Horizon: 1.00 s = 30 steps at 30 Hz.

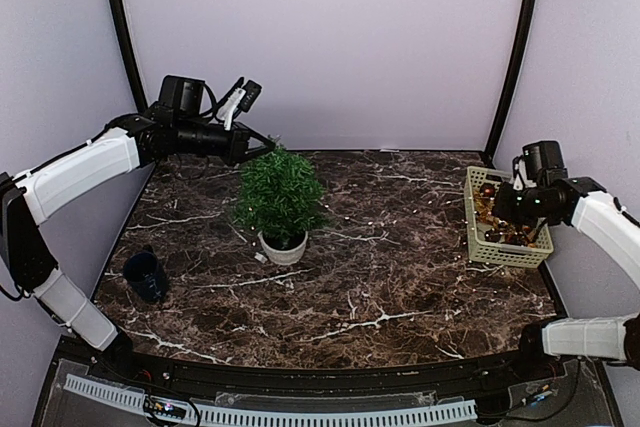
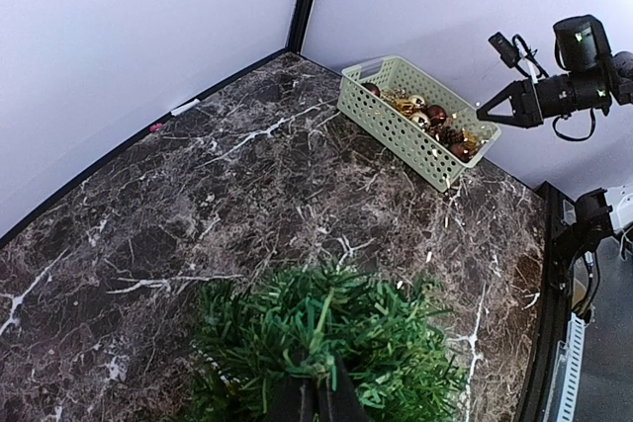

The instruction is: Decorate the small christmas tree

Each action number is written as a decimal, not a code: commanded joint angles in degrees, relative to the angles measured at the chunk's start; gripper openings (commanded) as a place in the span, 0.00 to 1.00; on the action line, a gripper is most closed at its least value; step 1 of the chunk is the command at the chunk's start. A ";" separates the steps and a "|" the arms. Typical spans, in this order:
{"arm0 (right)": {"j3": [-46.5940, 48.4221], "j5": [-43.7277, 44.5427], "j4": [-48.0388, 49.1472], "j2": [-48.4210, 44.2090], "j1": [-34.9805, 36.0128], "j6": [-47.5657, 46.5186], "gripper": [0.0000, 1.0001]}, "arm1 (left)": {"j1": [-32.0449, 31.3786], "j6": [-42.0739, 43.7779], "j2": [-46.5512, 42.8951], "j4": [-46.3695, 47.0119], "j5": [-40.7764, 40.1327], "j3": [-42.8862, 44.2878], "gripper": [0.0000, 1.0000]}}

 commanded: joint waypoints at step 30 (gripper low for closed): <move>4.23 -21.30 12.06 -2.22 39.49 4.87 0.00 | 0.15 0.26 -5.30 0.08 -8.48 -1.00 0.89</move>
